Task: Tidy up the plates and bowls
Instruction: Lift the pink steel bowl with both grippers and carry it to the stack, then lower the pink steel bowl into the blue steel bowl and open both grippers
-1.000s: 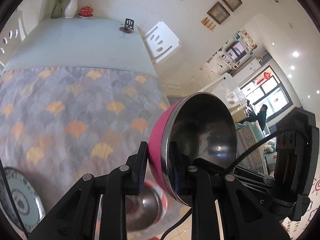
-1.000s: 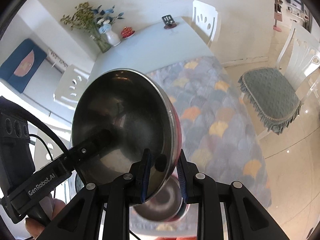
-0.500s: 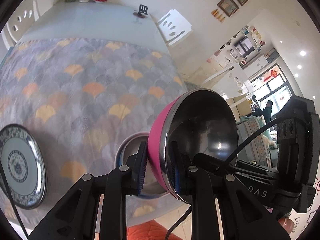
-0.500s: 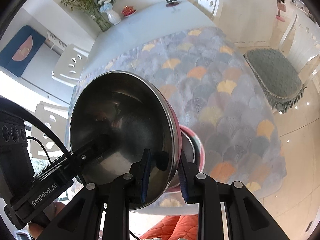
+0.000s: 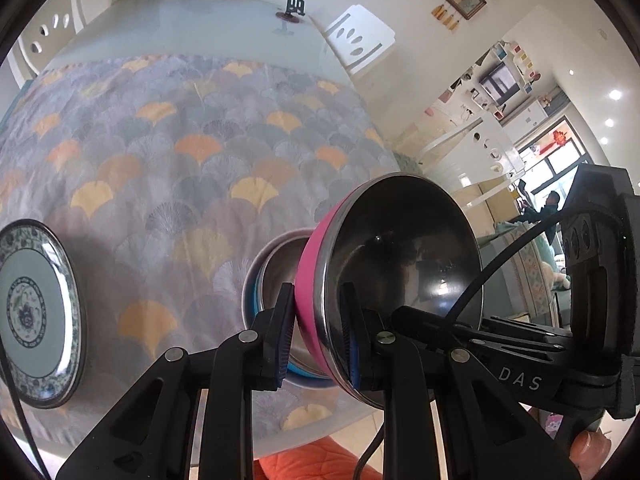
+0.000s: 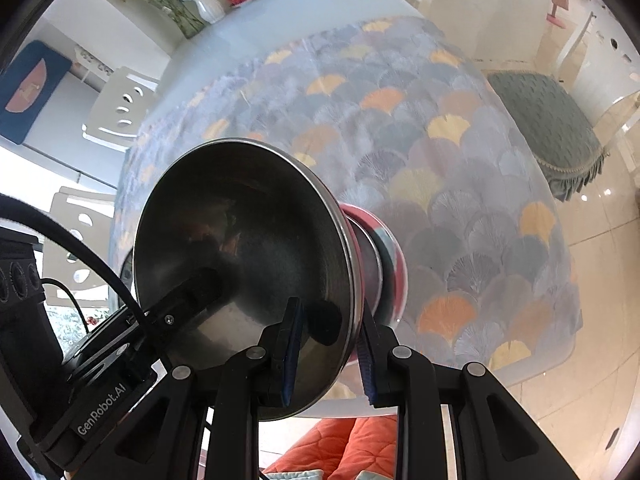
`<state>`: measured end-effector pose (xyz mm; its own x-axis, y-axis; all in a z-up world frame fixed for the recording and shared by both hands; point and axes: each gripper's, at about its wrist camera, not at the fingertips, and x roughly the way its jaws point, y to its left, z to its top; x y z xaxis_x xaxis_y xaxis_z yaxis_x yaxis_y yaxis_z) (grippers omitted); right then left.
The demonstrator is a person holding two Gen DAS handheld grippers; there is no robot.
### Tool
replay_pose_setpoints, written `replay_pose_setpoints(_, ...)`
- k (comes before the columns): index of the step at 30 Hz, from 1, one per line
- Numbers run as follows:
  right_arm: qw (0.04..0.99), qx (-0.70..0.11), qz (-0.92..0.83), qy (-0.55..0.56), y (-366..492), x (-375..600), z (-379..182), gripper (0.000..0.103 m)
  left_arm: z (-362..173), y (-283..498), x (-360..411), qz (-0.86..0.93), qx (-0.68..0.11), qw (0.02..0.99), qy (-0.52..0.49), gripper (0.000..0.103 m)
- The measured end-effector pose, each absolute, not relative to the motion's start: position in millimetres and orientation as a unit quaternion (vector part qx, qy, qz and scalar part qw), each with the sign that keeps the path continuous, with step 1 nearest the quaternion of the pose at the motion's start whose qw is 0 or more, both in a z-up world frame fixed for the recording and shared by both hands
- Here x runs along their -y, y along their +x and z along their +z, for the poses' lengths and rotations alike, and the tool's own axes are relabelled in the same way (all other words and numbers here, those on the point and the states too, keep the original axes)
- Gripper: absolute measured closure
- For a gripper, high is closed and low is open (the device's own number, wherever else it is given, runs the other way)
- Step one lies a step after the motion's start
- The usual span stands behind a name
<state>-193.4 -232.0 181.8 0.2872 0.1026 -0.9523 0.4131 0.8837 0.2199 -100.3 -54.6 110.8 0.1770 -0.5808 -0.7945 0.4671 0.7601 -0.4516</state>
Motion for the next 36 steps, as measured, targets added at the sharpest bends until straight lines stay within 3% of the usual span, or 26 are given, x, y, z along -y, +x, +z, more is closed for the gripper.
replay_pose_setpoints(14,0.756,-0.615,-0.117,0.193,-193.1,234.7,157.5,0.078,93.6,-106.3,68.8,-0.332,-0.534,0.778,-0.009,0.084)
replay_pose_setpoints(19,0.757,-0.612,-0.106,0.204,-195.2,240.4,156.6,0.078,100.3,-106.6,68.3,-0.323,-0.522,0.789,0.009,0.073)
replay_pose_setpoints(30,0.771,-0.596,-0.090,0.205,-203.0,247.8,169.8,0.078,78.4,-100.7,34.8,-0.288,-0.557,0.778,-0.035,0.075)
replay_pose_setpoints(36,0.775,-0.593,-0.084,0.199,-199.5,246.2,177.3,0.078,99.7,-109.0,36.1,-0.301,-0.537,0.787,-0.032,0.075)
